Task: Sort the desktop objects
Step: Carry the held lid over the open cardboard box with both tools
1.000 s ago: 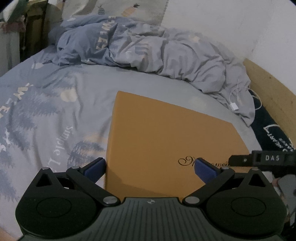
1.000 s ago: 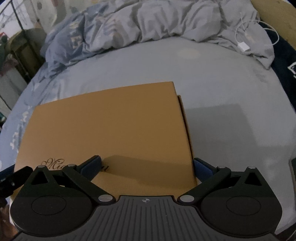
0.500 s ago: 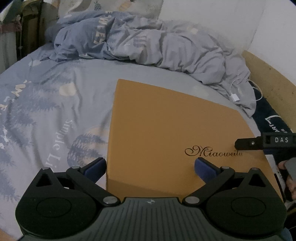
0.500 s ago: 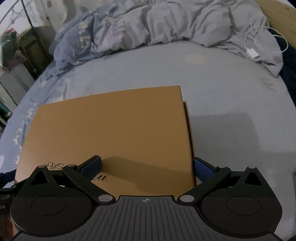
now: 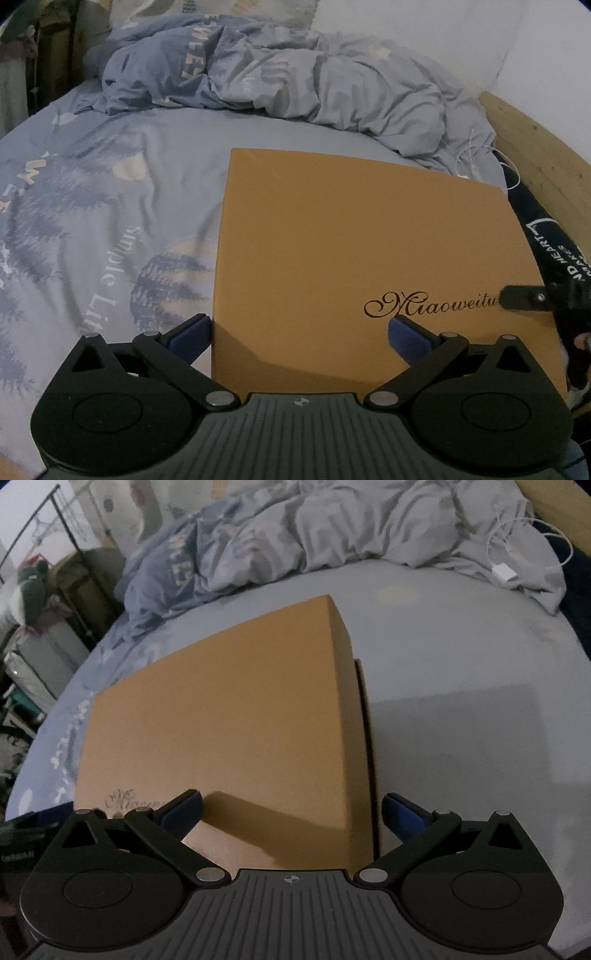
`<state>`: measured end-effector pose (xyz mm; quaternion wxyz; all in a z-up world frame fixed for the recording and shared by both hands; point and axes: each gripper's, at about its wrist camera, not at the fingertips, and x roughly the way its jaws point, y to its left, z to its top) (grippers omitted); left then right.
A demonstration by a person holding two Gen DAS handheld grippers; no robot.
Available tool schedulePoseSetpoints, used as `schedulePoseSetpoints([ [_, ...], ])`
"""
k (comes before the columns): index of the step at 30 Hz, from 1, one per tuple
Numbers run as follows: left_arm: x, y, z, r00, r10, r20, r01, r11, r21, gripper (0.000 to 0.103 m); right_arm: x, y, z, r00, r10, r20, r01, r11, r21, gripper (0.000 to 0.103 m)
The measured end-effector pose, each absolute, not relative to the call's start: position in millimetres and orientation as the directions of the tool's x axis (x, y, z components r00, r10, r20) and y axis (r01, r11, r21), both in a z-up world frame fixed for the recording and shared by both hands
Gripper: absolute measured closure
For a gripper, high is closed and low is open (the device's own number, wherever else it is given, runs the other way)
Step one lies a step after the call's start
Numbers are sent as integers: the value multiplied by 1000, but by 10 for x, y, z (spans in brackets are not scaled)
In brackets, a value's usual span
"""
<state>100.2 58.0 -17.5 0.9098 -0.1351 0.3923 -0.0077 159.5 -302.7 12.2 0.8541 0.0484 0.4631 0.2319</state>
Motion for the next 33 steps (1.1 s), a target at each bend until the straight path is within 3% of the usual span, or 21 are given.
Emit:
schedulePoseSetpoints([
  [13,998,526,-157,673,-131,-728,-85,964,-252,0,1368,-3065,77,412,444,-796,-361,881,306,0],
  [24,1053,561,65,704,-140,-696,-82,958,-276,0,1585,-2968,293,426,423,-800,-351,892,285,0],
  [33,1160,617,-42,675,-116,-729,-122,956,-265,0,1780,-2784,186,378,398,-836,-360,895,263,0],
])
